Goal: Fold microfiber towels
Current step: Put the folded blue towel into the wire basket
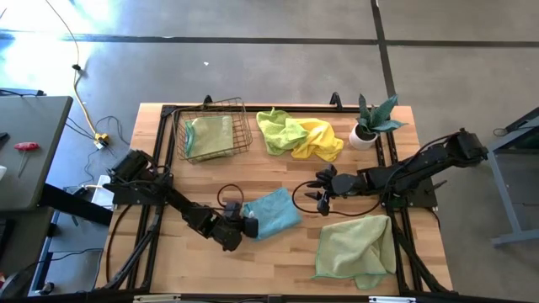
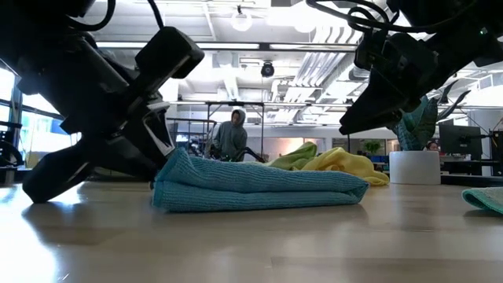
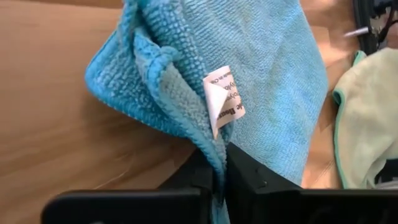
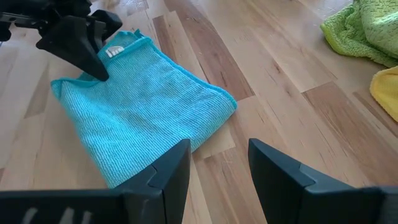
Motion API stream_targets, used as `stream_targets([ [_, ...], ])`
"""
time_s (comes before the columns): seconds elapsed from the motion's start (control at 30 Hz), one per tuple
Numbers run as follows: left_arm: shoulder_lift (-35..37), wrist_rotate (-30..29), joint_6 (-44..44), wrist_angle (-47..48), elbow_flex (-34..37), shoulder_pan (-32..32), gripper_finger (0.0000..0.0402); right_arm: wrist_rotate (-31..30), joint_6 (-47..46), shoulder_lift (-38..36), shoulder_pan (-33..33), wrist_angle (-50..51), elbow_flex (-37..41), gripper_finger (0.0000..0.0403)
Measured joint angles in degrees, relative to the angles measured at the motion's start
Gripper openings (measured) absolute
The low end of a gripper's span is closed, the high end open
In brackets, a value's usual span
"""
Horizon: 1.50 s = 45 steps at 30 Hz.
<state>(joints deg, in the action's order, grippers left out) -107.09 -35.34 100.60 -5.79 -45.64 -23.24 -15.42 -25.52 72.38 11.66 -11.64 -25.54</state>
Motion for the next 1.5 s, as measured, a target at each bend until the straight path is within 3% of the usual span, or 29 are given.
stream_targets([
  [0.33,4.2,-2.1,-12.2,-0.5,0.5,2.6,0.0003,0.0,0.0,0.0,0.0,0.0,0.0,0.0154],
  [0.7,17.1,15.5,-35.6,1.5,0.3,13.5,0.0002,0.0,0.0,0.0,0.0,0.0,0.0,0.0154],
  [0.83,23.0,18.9,-40.9,2.2,0.3,18.1,0.0002,0.0,0.0,0.0,0.0,0.0,0.0,0.0154],
  [1.2,35.4,26.9,-46.5,4.2,0.2,31.1,0.0001,0.0,0.0,0.0,0.0,0.2,0.0,0.0154],
  [1.5,37.1,36.7,-50.3,-0.3,0.2,43.2,0.0005,0.0,0.0,0.0,0.0,0.2,0.0,0.0154],
])
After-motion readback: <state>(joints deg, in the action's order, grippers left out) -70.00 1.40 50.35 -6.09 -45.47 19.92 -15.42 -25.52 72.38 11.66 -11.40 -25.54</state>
